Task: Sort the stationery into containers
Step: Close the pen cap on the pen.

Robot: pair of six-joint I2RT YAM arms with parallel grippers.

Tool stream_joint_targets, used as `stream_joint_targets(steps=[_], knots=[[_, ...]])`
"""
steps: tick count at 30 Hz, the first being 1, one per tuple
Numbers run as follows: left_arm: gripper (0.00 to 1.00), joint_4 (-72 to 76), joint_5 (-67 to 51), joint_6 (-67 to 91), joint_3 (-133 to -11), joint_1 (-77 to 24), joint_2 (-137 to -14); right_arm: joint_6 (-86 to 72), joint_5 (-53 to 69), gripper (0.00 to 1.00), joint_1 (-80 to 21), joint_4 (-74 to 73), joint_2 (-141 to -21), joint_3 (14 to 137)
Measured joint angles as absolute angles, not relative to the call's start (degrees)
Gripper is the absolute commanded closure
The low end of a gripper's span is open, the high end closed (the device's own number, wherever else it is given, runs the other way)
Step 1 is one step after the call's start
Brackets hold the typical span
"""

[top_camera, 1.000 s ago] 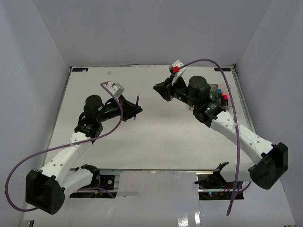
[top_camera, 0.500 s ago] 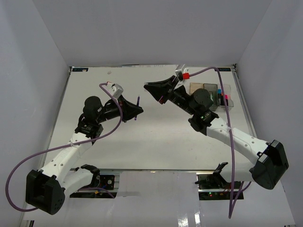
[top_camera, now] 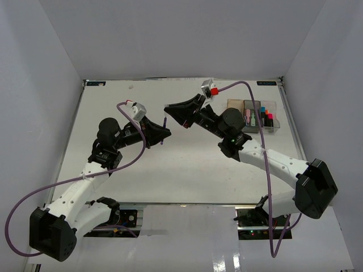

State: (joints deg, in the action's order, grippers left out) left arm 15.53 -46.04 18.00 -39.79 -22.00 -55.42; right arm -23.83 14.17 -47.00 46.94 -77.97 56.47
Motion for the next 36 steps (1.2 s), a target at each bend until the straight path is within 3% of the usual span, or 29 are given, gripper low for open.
stream_joint_targets(steps=[36], knots=[[1.00,16.4,-45.9,14.4,-38.0,-22.7,-52.9,-28.5,16.9,0.92,-48.1,51.5,-77.7,56.3]])
